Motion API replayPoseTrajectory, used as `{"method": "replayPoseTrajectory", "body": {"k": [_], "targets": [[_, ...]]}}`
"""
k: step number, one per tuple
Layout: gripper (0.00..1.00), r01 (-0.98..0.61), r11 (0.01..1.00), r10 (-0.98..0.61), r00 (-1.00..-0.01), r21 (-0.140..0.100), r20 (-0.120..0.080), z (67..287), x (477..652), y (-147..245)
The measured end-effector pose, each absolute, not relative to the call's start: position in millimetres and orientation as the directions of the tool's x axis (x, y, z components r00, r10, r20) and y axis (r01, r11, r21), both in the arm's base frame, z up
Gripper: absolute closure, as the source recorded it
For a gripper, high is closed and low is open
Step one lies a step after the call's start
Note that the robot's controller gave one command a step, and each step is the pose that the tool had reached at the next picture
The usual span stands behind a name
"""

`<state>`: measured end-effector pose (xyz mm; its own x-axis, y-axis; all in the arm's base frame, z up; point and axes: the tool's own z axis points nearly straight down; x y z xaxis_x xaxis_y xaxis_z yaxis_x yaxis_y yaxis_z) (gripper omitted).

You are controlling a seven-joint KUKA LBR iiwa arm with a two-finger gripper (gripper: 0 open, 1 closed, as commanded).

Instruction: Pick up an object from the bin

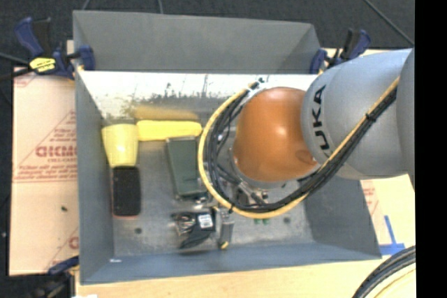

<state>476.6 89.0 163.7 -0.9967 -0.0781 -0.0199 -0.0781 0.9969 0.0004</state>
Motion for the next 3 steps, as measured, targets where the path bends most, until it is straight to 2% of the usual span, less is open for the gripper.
{"method": "replayPoseTrajectory", "body": {"k": [1, 2, 3], "targets": [[0.0, -0.408, 0.913, -0.408, -0.913, -0.002, -0.017, 99.5, 484.1, 124.2], [0.0, -0.428, 0.904, -0.428, -0.903, -0.01, -0.037, 73.0, 477.0, 107.8], [1.0, -0.668, 0.744, -0.668, -0.743, -0.014, -0.031, 71.3, 477.3, 96.3]]}}
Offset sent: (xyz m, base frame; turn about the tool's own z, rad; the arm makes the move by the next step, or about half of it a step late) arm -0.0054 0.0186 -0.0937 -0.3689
